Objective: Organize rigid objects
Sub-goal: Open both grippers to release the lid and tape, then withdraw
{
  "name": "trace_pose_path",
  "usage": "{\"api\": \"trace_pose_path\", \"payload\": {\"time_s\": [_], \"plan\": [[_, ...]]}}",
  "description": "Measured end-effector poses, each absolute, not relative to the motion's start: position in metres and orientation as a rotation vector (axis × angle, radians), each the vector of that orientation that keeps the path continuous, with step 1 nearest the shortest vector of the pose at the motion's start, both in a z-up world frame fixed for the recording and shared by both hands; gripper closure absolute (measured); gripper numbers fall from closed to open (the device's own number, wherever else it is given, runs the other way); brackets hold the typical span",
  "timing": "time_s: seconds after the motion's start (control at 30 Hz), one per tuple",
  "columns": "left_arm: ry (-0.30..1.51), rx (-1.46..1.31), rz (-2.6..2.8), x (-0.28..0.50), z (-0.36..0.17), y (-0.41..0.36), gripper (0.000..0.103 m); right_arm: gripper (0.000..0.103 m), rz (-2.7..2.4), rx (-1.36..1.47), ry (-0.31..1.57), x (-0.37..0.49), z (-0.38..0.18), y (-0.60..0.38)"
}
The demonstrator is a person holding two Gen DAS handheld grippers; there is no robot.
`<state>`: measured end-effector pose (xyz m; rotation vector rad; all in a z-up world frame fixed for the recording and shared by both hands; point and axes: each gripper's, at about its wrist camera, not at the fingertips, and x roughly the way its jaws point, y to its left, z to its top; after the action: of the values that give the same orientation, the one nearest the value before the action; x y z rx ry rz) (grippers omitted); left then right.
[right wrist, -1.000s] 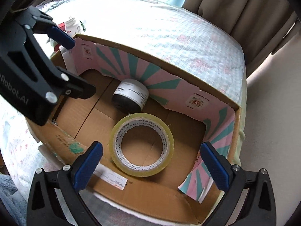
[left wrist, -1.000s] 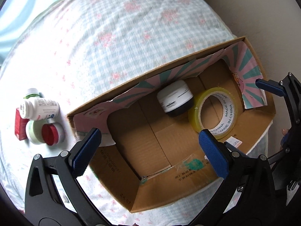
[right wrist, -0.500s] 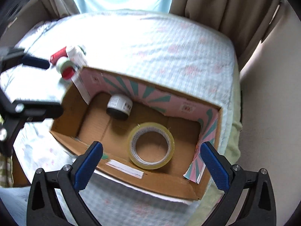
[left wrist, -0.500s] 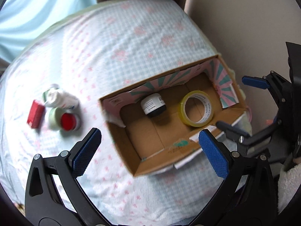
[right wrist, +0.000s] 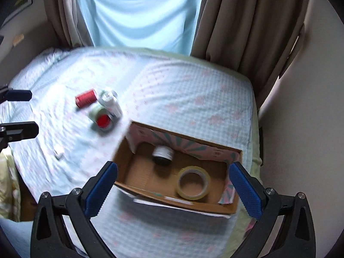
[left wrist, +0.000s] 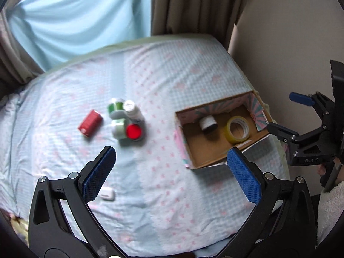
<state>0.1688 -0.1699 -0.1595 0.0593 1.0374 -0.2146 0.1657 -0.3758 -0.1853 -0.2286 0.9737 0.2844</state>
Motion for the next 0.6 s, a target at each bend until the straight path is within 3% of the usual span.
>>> {"api": "trace_pose_path", "payload": {"time_s": [0.23, 0.6], "plan": [[0.964, 0.023, -0.218, 0.149, -0.134, -0.085, 0.000, 0.000, 0.213, -0.144, 0.927, 0.138, -0.155, -0.326], [0.971, 0.011, -0.235, 0.166, -0.143, 0.049, 0.000, 0.000, 0.117, -0.032, 0.870, 0.125, -0.145, -0.218]]}}
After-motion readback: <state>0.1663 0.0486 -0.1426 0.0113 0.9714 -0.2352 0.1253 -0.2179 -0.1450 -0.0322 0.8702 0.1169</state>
